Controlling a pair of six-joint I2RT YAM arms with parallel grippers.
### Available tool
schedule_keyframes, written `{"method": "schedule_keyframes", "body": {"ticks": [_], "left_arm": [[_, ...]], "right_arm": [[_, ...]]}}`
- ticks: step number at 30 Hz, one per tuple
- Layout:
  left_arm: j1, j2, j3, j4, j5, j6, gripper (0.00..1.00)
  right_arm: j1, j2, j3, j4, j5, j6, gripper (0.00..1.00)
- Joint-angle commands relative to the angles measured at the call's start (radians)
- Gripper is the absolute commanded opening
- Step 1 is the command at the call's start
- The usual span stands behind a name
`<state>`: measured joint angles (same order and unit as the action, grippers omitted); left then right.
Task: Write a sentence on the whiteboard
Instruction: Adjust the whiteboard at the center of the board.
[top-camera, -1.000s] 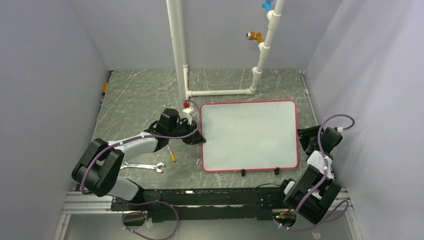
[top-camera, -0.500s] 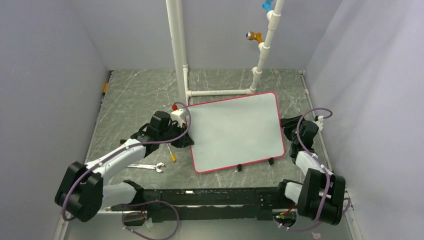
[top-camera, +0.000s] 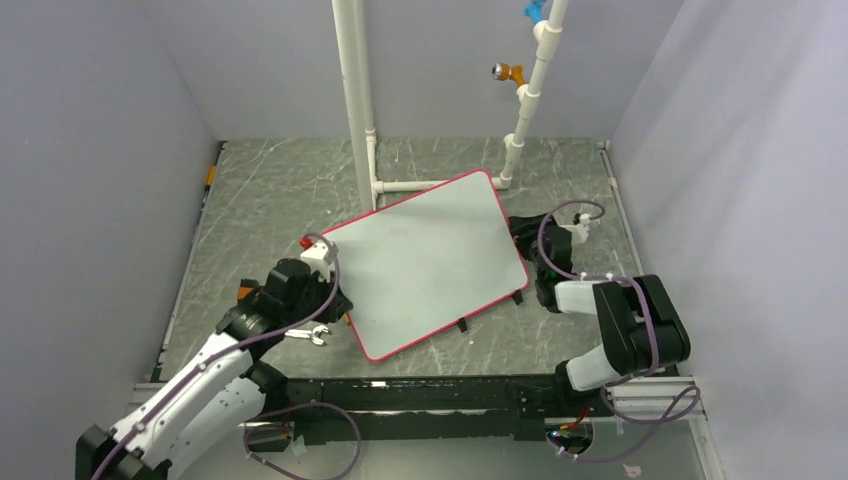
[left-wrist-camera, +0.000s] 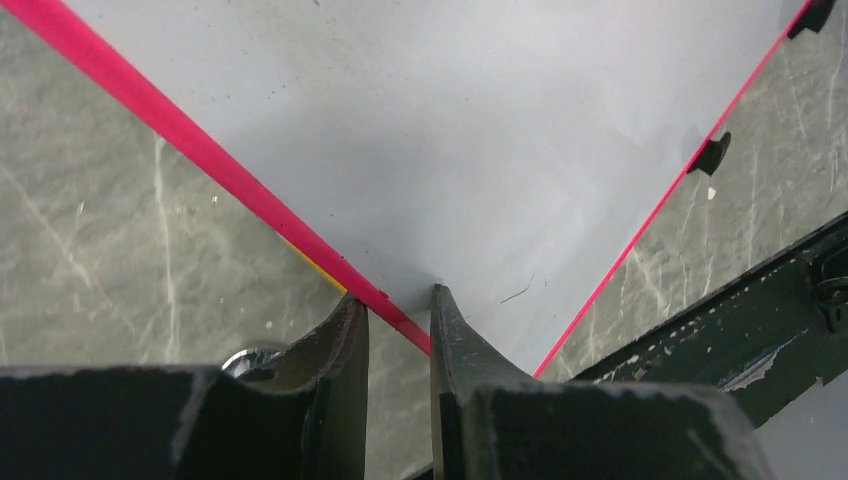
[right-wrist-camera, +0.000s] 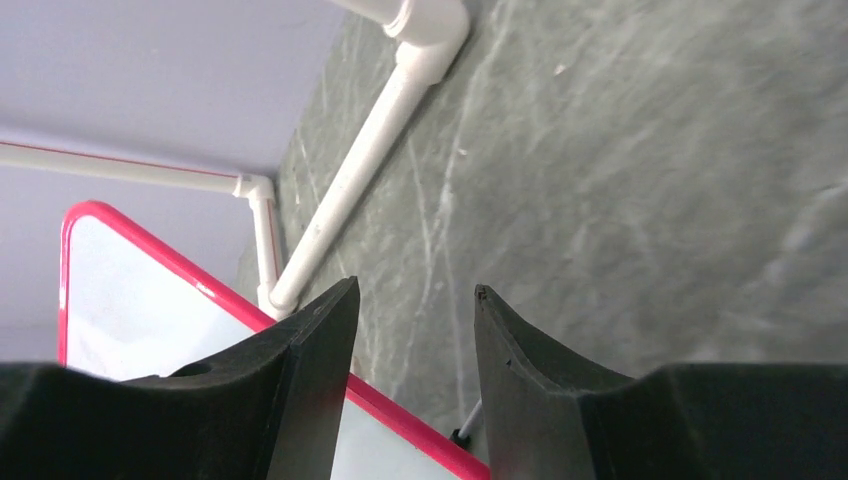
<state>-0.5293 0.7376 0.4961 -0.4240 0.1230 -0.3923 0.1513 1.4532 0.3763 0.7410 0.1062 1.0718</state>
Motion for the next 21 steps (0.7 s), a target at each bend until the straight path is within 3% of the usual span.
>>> {"method": "schedule_keyframes", "body": {"ticks": [1, 5, 8, 12, 16, 21], "left_arm": [[-0.055, -0.111, -0.013, 0.229, -0.077, 0.017, 0.0], [-0.079, -0.191, -0.044, 0.214, -0.12, 0.012, 0.0], [-0.093, -0.212, -0.052, 0.23, -0.11, 0.017, 0.0], [-0.107, -0.192, -0.059, 0.273, -0.087, 0.013, 0.0], [-0.125, -0.14, -0.057, 0.333, -0.08, 0.006, 0.0], [-0.164, -0.057, -0.04, 0.411, -0.091, 0.001, 0.0]], "right_arm": [[0.283, 0.15, -0.009, -0.14, -0.356, 0.03, 0.49], [0.356, 0.203, 0.031, -0.085, -0.351, 0.046, 0.49], [0.369, 0.147, 0.04, -0.153, -0.325, 0.02, 0.48], [0.372, -0.026, 0.105, -0.439, -0.201, -0.091, 0.51], [0.368, -0.202, 0.192, -0.74, -0.015, -0.205, 0.66], [0.326, -0.318, 0.243, -0.912, 0.078, -0.276, 0.76]]}}
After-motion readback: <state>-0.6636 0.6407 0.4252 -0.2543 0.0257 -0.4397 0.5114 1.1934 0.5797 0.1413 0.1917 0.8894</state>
